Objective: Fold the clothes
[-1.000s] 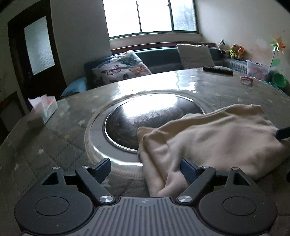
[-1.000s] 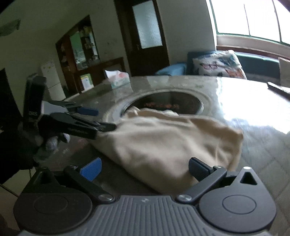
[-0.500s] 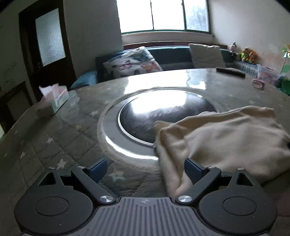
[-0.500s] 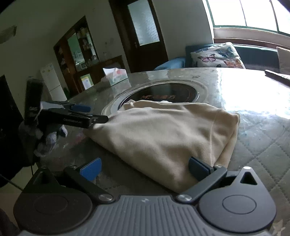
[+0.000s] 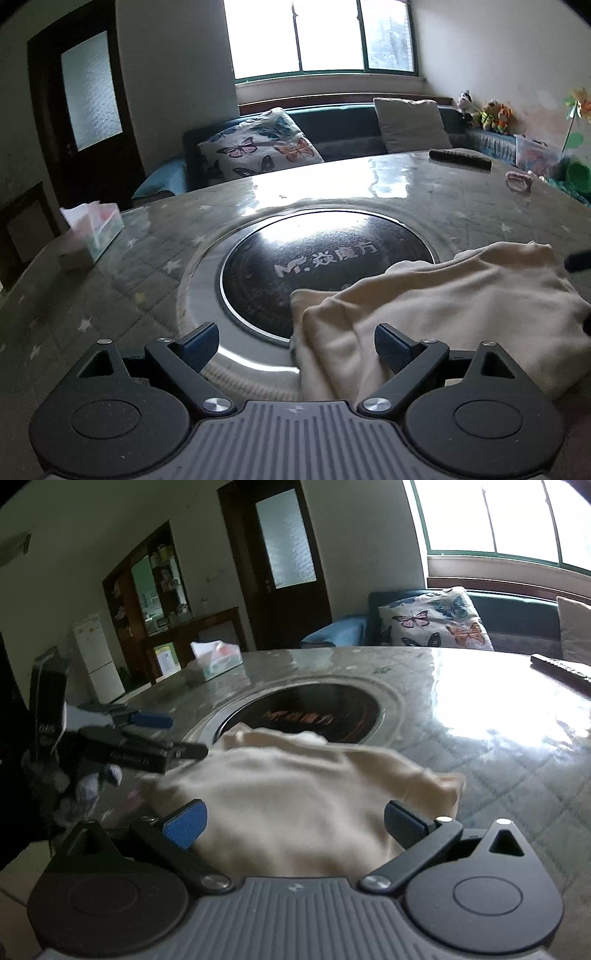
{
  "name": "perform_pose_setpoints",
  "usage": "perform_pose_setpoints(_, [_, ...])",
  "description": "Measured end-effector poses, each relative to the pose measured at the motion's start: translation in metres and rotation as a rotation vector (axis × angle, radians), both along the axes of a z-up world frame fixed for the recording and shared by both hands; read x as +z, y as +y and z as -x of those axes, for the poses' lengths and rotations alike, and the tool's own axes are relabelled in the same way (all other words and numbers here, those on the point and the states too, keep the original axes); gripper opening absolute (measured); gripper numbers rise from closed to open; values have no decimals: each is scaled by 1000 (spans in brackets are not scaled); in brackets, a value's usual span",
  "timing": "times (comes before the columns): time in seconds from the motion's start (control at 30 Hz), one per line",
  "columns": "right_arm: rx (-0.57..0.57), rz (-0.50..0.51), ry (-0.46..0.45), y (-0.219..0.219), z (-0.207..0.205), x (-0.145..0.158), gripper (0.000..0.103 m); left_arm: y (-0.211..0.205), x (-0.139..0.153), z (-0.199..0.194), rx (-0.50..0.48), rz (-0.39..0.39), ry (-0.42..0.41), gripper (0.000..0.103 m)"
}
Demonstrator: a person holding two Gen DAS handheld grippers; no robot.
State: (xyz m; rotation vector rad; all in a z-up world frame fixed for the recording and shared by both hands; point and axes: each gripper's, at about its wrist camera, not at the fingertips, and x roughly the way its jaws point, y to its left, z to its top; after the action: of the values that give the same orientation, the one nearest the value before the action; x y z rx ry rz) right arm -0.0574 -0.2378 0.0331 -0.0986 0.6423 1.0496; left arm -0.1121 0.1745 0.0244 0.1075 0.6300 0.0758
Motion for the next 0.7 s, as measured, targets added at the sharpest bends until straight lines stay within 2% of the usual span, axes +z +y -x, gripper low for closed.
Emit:
perform_pose_setpoints(0.2, [-20,7,32,11,-29,-6,103,4,-8,-16,8,-4,27,93])
perform_pose_setpoints(0.33, [-65,40,93,13,-49,-22,103,8,-13,-21,18,-2,40,96])
perform_pose_setpoints(0.4, [-67,23,104,9,-52,-26,103,11,-15,-23,23,-1,47,96])
perform_pose_setpoints(0.6, [-52,16,70,14,-48,-11,103,12,-10,-29,34,3,45,103])
perform_pose_setpoints(0.7, [-47,26,52,24,-50,-8,103,12,-10,-35,45,-7,53,103])
